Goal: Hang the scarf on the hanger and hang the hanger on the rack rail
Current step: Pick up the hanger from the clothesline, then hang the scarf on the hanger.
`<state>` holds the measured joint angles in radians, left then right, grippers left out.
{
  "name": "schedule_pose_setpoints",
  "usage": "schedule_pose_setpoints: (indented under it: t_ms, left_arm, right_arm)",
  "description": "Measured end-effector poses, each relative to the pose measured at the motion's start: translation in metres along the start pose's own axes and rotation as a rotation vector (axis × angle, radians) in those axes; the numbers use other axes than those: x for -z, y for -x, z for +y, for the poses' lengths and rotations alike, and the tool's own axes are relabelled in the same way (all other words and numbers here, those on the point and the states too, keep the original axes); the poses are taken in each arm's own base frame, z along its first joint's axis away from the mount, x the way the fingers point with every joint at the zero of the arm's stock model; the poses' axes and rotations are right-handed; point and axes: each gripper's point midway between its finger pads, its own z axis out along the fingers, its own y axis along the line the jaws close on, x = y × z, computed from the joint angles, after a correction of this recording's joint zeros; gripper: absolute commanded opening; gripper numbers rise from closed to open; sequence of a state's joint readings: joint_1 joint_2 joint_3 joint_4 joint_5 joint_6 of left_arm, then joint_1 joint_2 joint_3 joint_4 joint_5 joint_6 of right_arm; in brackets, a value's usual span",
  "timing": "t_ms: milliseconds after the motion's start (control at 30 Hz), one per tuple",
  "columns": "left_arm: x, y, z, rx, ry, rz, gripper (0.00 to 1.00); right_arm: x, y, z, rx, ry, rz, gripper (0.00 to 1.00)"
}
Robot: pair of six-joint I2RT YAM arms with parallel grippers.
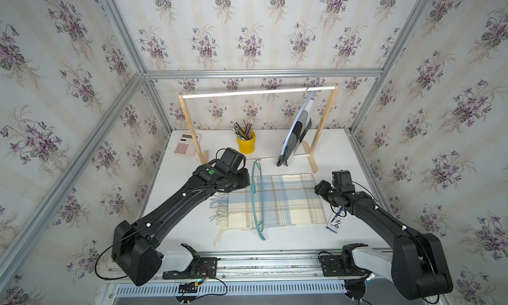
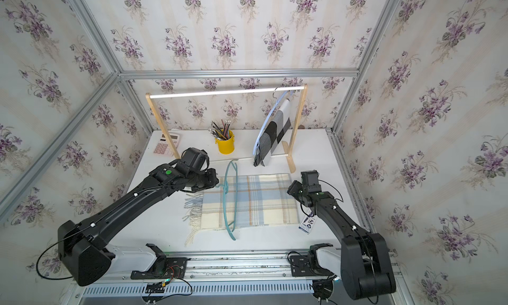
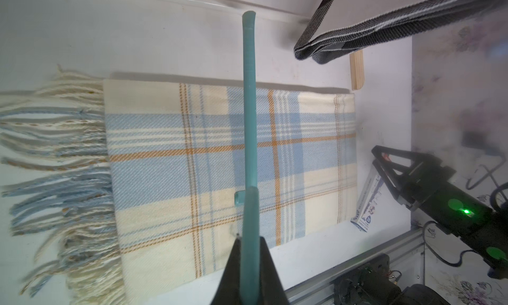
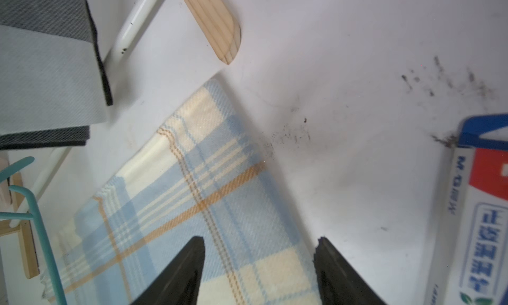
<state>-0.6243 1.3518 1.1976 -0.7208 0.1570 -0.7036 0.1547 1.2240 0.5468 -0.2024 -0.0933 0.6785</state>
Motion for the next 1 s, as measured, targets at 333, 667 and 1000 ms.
schedule_pose_setpoints:
  t_ms: [333,667,1000]
  left_arm:
    - [-0.019,-0.015,0.01,0.027,-0.025,0.055,0.0]
    - [-0.033,-0.019,0.02,0.049,-0.011,0.068,0.0]
    - [-0.037,-0.017,0.024,0.049,0.01,0.052,0.0]
  right_arm:
    - [-0.028,-0.016,-0.005,0.031,0.015,0.087,0.47]
    - [-0.029,-0.019,-0.006,0.056,0.022,0.094,0.04]
    - [0.006,-0.025,0.036,0.129,0.178,0.073,0.0]
